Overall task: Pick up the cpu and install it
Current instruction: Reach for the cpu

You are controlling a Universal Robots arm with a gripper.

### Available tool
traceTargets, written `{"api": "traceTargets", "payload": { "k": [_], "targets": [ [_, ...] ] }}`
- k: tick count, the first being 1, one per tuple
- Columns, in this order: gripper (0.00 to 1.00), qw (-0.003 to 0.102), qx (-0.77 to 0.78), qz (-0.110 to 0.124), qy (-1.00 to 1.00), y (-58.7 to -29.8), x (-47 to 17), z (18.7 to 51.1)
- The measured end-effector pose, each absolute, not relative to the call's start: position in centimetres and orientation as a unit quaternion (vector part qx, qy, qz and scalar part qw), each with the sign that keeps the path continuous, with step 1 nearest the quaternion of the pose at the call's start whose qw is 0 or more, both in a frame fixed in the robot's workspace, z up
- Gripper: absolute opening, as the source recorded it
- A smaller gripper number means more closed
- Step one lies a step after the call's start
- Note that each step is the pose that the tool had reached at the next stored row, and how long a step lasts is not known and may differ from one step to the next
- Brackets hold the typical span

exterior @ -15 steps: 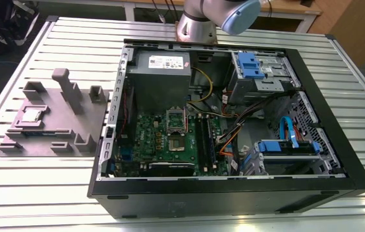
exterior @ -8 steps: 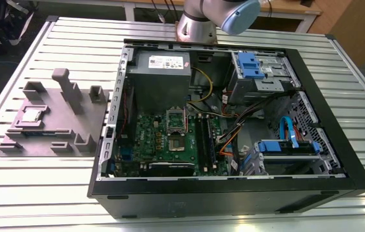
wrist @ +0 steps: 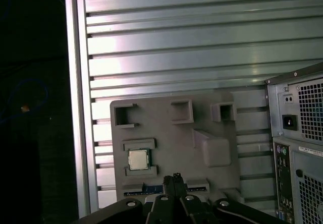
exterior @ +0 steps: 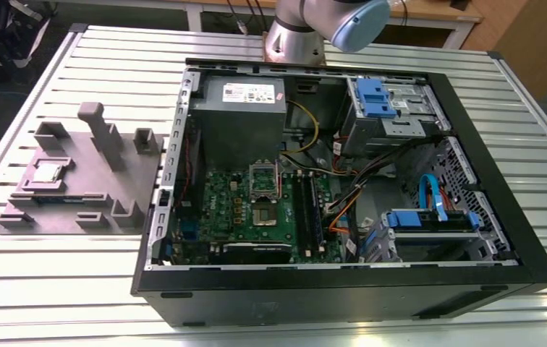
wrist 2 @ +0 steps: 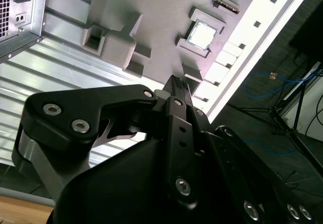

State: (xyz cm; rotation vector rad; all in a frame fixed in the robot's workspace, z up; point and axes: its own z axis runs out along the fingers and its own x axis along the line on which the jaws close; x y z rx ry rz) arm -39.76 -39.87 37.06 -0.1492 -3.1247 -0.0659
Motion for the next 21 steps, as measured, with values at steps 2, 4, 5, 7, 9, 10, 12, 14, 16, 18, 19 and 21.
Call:
{"api": "traceTargets", "payload": {
  "k": [2, 4, 5, 7, 9, 10, 12, 14, 16, 18, 19, 21],
  "targets": [
    [0.1, 0.006, -0.048, -0.021, -0.999, -39.9, -39.8, 37.1],
    [0.1, 0.006, -0.048, -0.021, -0.999, -39.9, -39.9, 37.0],
    [0.1, 0.006, -0.048, -0.021, -0.999, -39.9, -40.0, 37.0],
    [0.1, 0.006, -0.048, -0.021, -0.999, -39.9, -40.2, 37.0],
    [0.1, 0.006, -0.048, -0.021, -0.999, -39.9, -40.5, 37.0],
    [0.1, 0.006, -0.048, -0.021, -0.999, -39.9, -40.6, 37.0],
    [0.1, 0.006, -0.048, -0.021, -0.999, -39.9, -40.9, 37.0],
    [0.1, 0.006, -0.048, -0.021, -0.999, -39.9, -41.2, 37.0],
    [0.1, 0.006, -0.048, -0.021, -0.999, -39.9, -41.5, 37.0],
    [0.1, 0.006, -0.048, -0.021, -0.999, -39.9, -41.8, 37.0],
    [0.1, 0.006, -0.048, -0.021, -0.999, -39.9, -41.9, 37.0],
    [0.1, 0.006, -0.048, -0.021, -0.999, -39.9, -42.2, 37.0]
  ]
}}
